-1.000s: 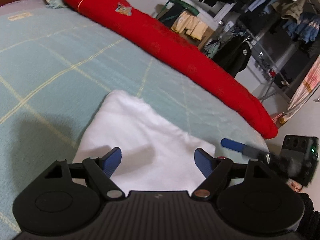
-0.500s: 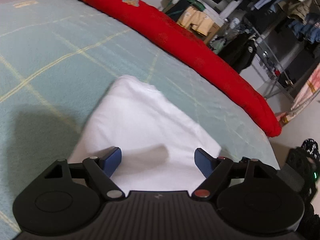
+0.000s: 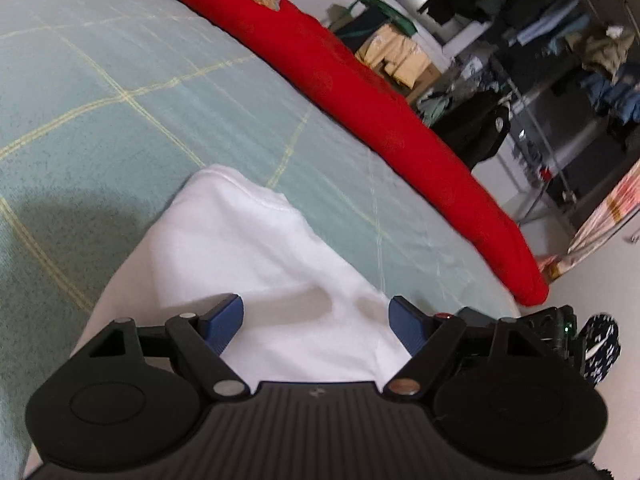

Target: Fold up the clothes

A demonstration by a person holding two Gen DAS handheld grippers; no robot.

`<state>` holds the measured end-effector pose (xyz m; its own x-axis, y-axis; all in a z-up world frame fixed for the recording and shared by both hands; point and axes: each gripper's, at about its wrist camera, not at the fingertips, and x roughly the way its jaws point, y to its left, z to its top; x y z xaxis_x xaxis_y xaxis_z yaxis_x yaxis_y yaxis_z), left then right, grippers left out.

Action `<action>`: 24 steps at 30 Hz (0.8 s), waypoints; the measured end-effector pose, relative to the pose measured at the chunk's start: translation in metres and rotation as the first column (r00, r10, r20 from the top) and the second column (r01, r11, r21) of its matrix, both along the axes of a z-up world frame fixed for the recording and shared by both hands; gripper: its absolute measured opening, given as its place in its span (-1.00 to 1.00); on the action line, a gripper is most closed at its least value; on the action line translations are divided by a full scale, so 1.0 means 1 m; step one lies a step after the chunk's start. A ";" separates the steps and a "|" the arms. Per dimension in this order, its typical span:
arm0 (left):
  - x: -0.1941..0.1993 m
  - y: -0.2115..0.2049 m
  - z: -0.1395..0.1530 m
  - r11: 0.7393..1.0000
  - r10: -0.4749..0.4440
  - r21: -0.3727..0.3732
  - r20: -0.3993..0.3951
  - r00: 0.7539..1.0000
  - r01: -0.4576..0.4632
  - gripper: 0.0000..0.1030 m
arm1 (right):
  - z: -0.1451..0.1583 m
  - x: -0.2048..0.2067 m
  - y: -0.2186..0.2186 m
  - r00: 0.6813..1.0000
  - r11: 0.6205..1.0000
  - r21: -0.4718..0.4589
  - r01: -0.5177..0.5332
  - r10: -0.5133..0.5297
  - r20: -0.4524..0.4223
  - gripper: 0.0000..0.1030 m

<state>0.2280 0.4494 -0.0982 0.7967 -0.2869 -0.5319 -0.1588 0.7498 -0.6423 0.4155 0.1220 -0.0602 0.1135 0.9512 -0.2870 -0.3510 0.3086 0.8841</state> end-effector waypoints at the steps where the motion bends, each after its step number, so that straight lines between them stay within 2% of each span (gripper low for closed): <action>1: -0.001 0.000 0.000 1.000 0.007 0.011 0.002 1.000 -0.007 0.53 | 0.003 0.001 -0.002 1.000 0.999 0.036 -0.007 0.007 -0.002 1.00; 3: -0.002 0.002 0.002 0.999 0.023 0.028 0.004 1.000 -0.023 0.52 | 0.009 -0.001 -0.014 1.000 0.991 0.132 -0.007 0.003 0.029 1.00; 6: -0.002 0.004 0.011 0.998 0.050 0.025 0.016 0.999 -0.050 0.49 | 0.019 -0.005 -0.035 0.995 0.979 0.203 0.007 -0.027 0.096 1.00; 9: 0.004 -0.001 0.022 1.000 0.004 0.027 0.060 0.998 -0.006 0.50 | 0.036 -0.011 -0.046 0.976 0.993 0.106 0.055 -0.076 0.203 1.00; 11: 0.010 -0.004 0.025 0.999 -0.025 0.039 0.067 0.997 0.022 0.50 | 0.050 -0.018 -0.045 0.956 0.997 0.062 0.047 -0.063 0.286 1.00; 13: 0.020 -0.004 0.021 0.997 -0.030 0.072 0.036 0.999 0.027 0.50 | 0.057 -0.026 -0.029 0.947 0.999 0.034 -0.029 0.017 0.321 1.00; 15: 0.027 0.001 0.012 0.996 -0.003 0.092 0.007 1.000 0.002 0.48 | 0.056 -0.033 -0.005 0.926 0.994 -0.047 -0.103 0.113 0.359 1.00; 17: 0.032 0.010 0.000 0.996 0.027 0.082 -0.010 1.000 -0.026 0.30 | 0.052 -0.041 0.019 0.901 0.977 -0.147 -0.157 0.202 0.384 1.00; 19: 0.032 0.018 -0.001 0.998 0.051 0.035 -0.016 0.999 -0.050 0.24 | 0.038 -0.041 0.028 0.899 0.962 -0.244 -0.123 0.212 0.384 0.99; 20: 0.032 0.018 0.003 0.998 0.052 0.036 -0.017 0.999 -0.051 0.23 | 0.032 -0.040 0.030 0.899 0.955 -0.280 -0.100 0.208 0.385 0.97; 21: 0.032 0.018 0.008 0.998 0.051 0.039 -0.017 0.999 -0.051 0.25 | 0.030 -0.040 0.029 0.901 0.952 -0.297 -0.080 0.197 0.387 0.96; 24: 0.039 0.009 0.022 0.997 -0.025 0.068 0.012 1.000 0.025 0.37 | 0.046 -0.050 0.019 0.896 0.958 -0.283 -0.042 0.162 0.413 1.00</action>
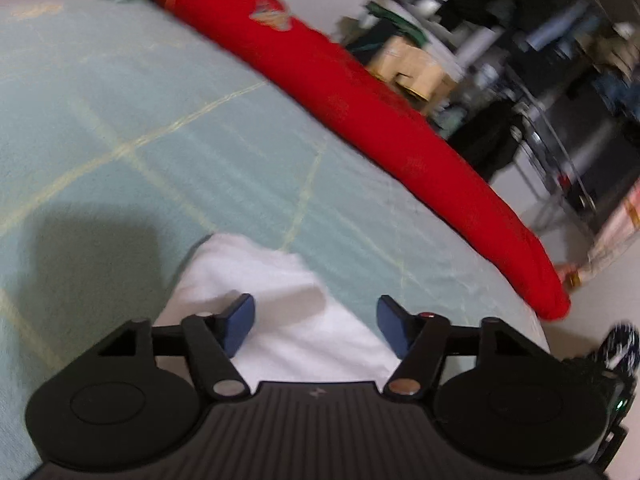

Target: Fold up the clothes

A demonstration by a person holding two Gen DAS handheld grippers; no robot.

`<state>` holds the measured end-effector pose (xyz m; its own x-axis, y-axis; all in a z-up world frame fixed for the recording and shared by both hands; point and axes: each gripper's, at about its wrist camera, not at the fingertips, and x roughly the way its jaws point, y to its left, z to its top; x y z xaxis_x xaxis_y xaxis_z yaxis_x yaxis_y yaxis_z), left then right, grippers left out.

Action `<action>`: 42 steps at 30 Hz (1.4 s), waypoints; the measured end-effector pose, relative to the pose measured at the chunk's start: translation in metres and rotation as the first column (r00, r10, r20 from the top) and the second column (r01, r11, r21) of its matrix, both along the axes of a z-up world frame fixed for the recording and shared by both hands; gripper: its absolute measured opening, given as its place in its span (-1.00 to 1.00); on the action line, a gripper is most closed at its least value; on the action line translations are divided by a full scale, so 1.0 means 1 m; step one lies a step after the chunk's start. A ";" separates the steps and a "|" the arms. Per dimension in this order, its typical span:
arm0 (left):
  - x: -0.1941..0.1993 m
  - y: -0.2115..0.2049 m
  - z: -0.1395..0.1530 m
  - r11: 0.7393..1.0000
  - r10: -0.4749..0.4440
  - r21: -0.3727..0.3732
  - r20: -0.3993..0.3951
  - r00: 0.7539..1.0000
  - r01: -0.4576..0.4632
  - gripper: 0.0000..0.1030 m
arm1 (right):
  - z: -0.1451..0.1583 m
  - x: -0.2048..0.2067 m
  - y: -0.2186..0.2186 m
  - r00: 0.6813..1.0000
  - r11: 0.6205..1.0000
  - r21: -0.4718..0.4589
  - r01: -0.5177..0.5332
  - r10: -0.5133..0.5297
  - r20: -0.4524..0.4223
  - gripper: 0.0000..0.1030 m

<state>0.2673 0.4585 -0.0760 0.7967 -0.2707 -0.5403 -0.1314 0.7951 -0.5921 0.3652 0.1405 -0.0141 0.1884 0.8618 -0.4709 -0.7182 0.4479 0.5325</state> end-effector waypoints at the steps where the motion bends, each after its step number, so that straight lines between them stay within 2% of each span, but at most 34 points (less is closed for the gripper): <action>1: 0.004 -0.003 0.002 0.999 -0.032 -0.007 0.009 0.999 0.032 0.40 | 0.004 -0.004 -0.003 1.000 1.000 0.007 -0.008 0.008 0.007 1.00; 5: 0.031 -0.014 -0.005 0.995 -0.097 -0.038 -0.008 0.995 0.097 0.40 | 0.016 -0.021 -0.017 0.999 0.999 0.007 -0.046 0.046 0.016 1.00; 9: 0.051 -0.014 -0.026 0.999 -0.046 0.012 -0.082 0.996 0.048 0.36 | 0.022 -0.035 -0.026 0.997 0.997 0.002 -0.073 0.073 0.007 1.00; 11: 0.046 -0.014 -0.020 0.999 -0.038 -0.008 -0.067 0.997 0.037 0.37 | 0.028 -0.042 -0.032 0.997 0.997 -0.006 -0.082 0.082 0.008 1.00; 14: 0.025 -0.018 0.000 0.998 -0.061 0.000 -0.042 0.997 0.061 0.39 | 0.038 -0.060 -0.047 0.995 0.995 -0.012 -0.098 0.098 0.024 1.00; 20: -0.049 -0.056 0.025 0.985 -0.138 0.103 -0.022 0.990 0.139 0.42 | 0.044 -0.096 -0.084 0.996 0.996 -0.045 -0.072 0.074 0.050 1.00; 24: -0.096 -0.092 0.024 0.976 -0.207 0.076 0.026 0.978 0.204 0.42 | 0.037 -0.119 -0.099 0.998 0.997 -0.061 -0.048 0.049 0.030 1.00; 26: -0.107 -0.106 0.015 0.971 -0.233 0.059 0.038 0.972 0.231 0.42 | 0.032 -0.126 -0.104 0.999 0.997 -0.062 -0.038 0.039 0.014 1.00; 28: -0.107 -0.115 -0.003 0.968 -0.249 0.026 -0.009 0.968 0.249 0.42 | 0.026 -0.135 -0.111 1.000 0.998 -0.064 -0.026 0.026 -0.011 1.00; 30: -0.107 -0.118 -0.022 0.972 -0.231 0.025 -0.056 0.971 0.233 0.41 | 0.021 -0.142 -0.118 1.000 0.997 -0.073 -0.008 0.007 -0.025 1.00; 34: -0.120 -0.111 -0.004 0.978 -0.210 -0.004 -0.057 0.976 0.211 0.42 | 0.018 -0.156 -0.133 0.999 0.995 -0.096 0.022 -0.025 -0.028 1.00; 38: -0.142 -0.122 0.013 0.977 -0.202 0.074 -0.006 0.979 0.202 0.43 | 0.021 -0.168 -0.142 0.999 0.993 -0.108 0.051 -0.051 0.007 1.00; 39: -0.146 -0.125 0.012 0.975 -0.201 0.092 -0.012 0.980 0.201 0.43 | 0.021 -0.170 -0.142 0.998 0.993 -0.106 0.056 -0.055 0.010 1.00; 42: -0.150 -0.132 -0.007 0.973 -0.209 0.075 -0.093 0.973 0.217 0.43 | 0.021 -0.175 -0.140 0.998 0.994 -0.094 0.055 -0.055 0.010 1.00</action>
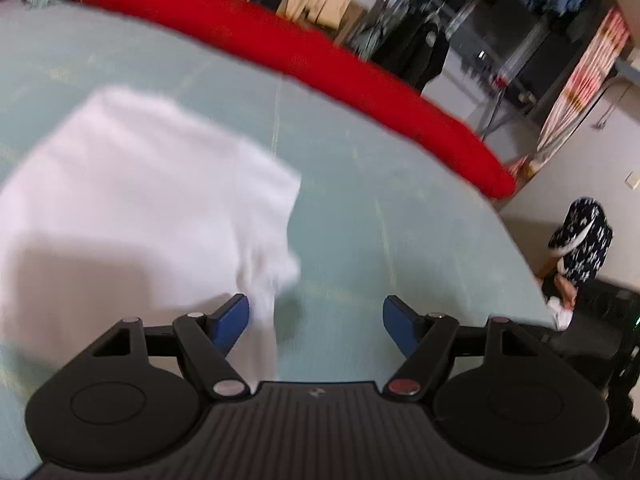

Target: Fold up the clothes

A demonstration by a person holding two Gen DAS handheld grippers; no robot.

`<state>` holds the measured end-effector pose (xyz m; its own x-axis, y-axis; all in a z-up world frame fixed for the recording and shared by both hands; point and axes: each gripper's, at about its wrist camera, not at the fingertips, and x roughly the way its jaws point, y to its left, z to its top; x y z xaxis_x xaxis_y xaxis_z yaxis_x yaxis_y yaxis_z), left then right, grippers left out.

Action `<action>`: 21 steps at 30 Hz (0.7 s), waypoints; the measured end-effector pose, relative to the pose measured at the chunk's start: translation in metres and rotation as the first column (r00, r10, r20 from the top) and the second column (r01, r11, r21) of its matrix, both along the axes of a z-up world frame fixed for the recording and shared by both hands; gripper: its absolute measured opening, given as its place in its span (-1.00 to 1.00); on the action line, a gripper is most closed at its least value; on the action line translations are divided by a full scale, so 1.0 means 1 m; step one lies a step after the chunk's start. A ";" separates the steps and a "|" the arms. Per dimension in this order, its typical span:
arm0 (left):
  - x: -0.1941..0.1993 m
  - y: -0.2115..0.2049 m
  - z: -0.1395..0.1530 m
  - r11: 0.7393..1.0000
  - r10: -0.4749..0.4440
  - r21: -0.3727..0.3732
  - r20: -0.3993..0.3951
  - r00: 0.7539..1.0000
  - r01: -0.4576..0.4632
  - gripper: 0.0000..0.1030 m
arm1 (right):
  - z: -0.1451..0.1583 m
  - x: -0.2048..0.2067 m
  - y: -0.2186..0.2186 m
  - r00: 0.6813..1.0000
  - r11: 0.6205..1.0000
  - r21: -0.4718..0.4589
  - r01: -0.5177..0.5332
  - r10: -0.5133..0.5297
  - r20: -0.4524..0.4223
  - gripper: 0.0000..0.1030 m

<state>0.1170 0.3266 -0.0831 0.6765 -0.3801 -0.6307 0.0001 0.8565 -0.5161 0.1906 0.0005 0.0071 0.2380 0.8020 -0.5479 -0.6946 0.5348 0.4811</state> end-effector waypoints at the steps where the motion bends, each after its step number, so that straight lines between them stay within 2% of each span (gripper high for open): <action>1: -0.004 -0.001 -0.001 1.000 0.002 0.011 0.000 1.000 -0.002 0.43 | 0.000 -0.001 0.001 1.000 1.000 0.000 -0.005 0.005 -0.001 1.00; 4: -0.017 0.002 0.010 0.999 0.020 0.045 0.044 0.999 -0.022 0.43 | 0.002 -0.007 0.004 1.000 1.000 -0.017 -0.015 0.016 0.015 1.00; 5: -0.023 0.004 0.018 0.996 0.030 0.086 0.083 0.996 -0.037 0.44 | 0.004 -0.009 0.005 0.999 1.000 -0.025 -0.018 0.018 0.028 1.00; 7: -0.032 0.009 0.031 0.983 0.050 0.170 0.149 0.988 -0.075 0.46 | 0.007 -0.014 0.006 0.998 0.999 -0.043 -0.021 0.024 0.062 1.00; 10: -0.029 0.032 0.038 0.953 0.140 0.241 0.180 0.974 -0.182 0.45 | 0.011 -0.021 0.012 0.994 0.997 -0.073 -0.030 0.038 0.101 1.00; 14: -0.024 0.073 0.022 0.942 0.255 0.191 0.133 0.958 -0.277 0.45 | 0.012 -0.029 0.020 0.989 0.993 -0.111 -0.048 0.063 0.136 1.00; 18: -0.031 0.099 -0.004 0.918 0.348 0.189 0.041 0.937 -0.349 0.42 | 0.013 -0.034 0.022 0.981 0.987 -0.157 -0.041 0.069 0.179 1.00; 21: -0.044 0.108 0.001 0.908 0.383 0.160 0.056 0.922 -0.387 0.42 | 0.013 -0.037 0.022 0.974 0.981 -0.193 -0.031 0.073 0.216 1.00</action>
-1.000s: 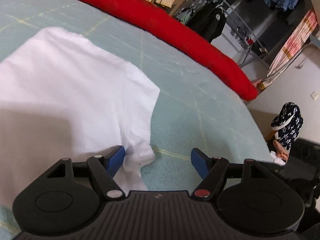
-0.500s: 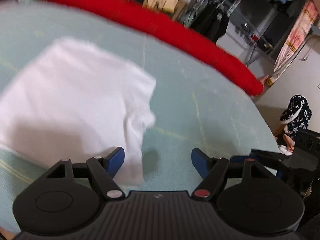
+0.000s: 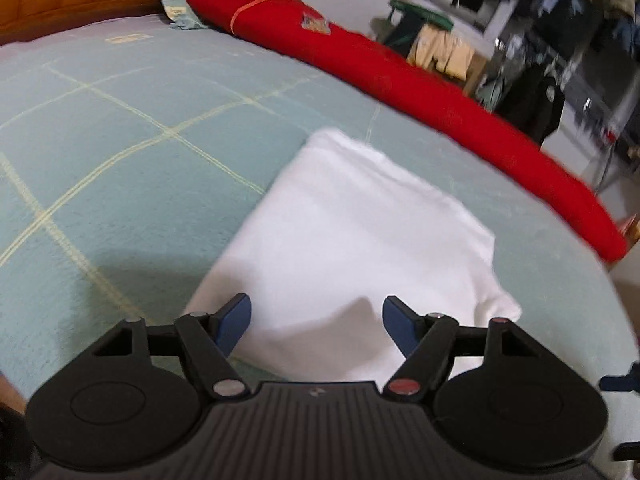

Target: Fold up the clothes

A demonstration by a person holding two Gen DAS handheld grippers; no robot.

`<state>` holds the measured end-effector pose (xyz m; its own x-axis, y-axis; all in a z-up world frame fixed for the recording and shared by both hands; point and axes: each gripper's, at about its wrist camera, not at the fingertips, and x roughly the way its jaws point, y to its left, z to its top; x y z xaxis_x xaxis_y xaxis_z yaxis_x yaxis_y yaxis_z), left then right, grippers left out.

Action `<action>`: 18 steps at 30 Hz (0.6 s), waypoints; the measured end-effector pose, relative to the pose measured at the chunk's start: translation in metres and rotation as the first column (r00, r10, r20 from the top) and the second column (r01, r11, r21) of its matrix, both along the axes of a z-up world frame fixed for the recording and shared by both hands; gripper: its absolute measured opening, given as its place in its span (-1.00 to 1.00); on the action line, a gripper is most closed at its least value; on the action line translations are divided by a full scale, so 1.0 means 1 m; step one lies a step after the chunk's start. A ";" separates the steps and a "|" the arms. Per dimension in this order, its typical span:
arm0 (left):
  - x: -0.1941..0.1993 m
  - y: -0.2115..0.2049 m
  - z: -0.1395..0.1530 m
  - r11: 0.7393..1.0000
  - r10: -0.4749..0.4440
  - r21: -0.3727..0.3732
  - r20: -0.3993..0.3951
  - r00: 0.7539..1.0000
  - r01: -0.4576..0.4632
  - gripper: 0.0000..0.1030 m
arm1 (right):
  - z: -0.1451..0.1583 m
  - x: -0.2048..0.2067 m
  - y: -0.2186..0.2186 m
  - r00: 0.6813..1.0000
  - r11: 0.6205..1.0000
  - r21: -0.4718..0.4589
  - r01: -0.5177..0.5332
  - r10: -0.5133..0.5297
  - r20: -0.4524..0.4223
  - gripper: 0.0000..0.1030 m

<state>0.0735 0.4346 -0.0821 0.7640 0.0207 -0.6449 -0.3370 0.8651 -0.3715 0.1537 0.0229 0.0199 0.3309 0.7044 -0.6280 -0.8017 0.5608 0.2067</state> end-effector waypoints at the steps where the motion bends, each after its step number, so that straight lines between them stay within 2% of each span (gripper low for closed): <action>1: 0.001 -0.003 0.005 1.000 -0.003 0.014 0.006 1.000 0.003 0.40 | 0.000 -0.001 0.000 1.000 1.000 -0.008 0.000 0.000 0.011 1.00; 3: 0.003 -0.011 0.017 0.999 -0.015 0.043 0.020 1.000 0.014 0.40 | 0.000 -0.003 0.002 1.000 1.000 -0.011 -0.005 0.006 0.025 1.00; 6: 0.017 -0.043 0.030 0.986 -0.135 0.101 0.050 0.990 0.129 0.43 | 0.000 -0.010 0.009 0.998 1.000 -0.025 -0.013 0.015 0.069 1.00; 9: 0.035 -0.082 0.035 0.948 -0.250 0.213 0.033 0.968 0.238 0.46 | 0.001 -0.019 0.017 0.991 0.998 -0.059 -0.025 0.033 0.133 1.00; 12: 0.056 -0.108 0.026 0.912 -0.276 0.310 -0.018 0.961 0.268 0.46 | 0.001 -0.027 0.023 0.983 0.994 -0.098 -0.040 0.057 0.175 1.00; 16: 0.071 -0.118 0.008 0.914 -0.284 0.278 -0.084 0.955 0.296 0.44 | 0.002 -0.033 0.025 0.980 0.992 -0.117 -0.047 0.068 0.189 1.00; 18: 0.067 -0.121 0.006 0.899 -0.308 0.296 -0.094 0.947 0.322 0.44 | 0.002 -0.035 0.025 0.978 0.991 -0.122 -0.049 0.072 0.197 1.00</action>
